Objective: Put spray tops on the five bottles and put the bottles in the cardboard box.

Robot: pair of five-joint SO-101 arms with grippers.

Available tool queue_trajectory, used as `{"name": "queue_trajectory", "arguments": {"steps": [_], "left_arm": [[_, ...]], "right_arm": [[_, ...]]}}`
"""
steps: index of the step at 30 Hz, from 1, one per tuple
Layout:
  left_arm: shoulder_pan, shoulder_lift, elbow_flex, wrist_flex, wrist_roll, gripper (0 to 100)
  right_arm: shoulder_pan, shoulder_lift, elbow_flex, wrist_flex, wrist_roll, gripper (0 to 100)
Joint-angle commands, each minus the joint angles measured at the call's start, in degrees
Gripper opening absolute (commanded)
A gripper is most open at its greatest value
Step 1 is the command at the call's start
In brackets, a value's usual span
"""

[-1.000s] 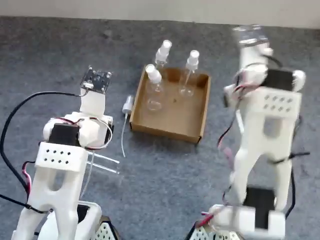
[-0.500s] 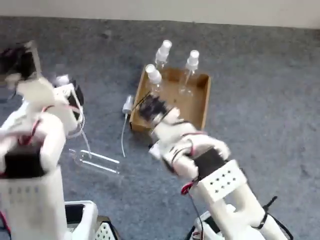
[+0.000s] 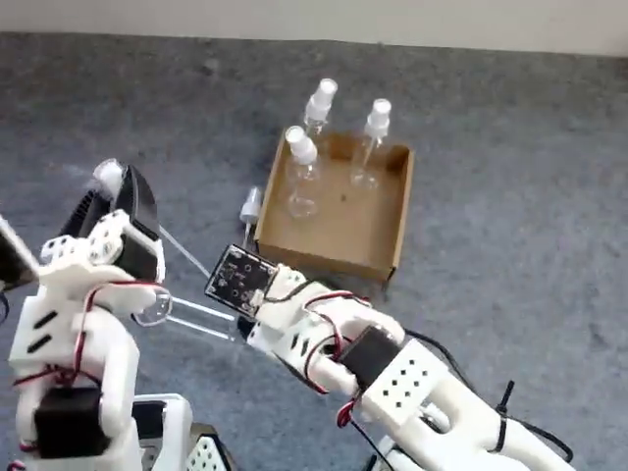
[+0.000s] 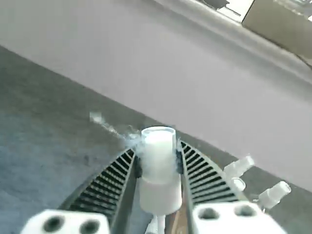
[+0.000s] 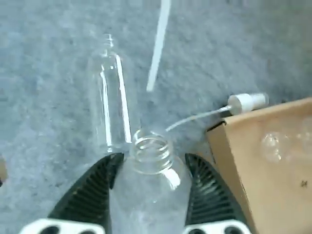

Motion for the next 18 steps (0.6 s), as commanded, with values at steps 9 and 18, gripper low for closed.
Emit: {"name": "queue_trajectory", "arguments": {"steps": [9, 18], "left_arm": [[7.2, -4.6, 0.6, 0.1, 1.5, 1], [9.5, -4.9, 4.6, 1.5, 1.3, 1]], "right_arm": [[-0.5, -1.6, 1.3, -2.7, 0.8, 0.5], [-0.4, -1.7, 1.3, -2.7, 0.8, 0.5]]}}
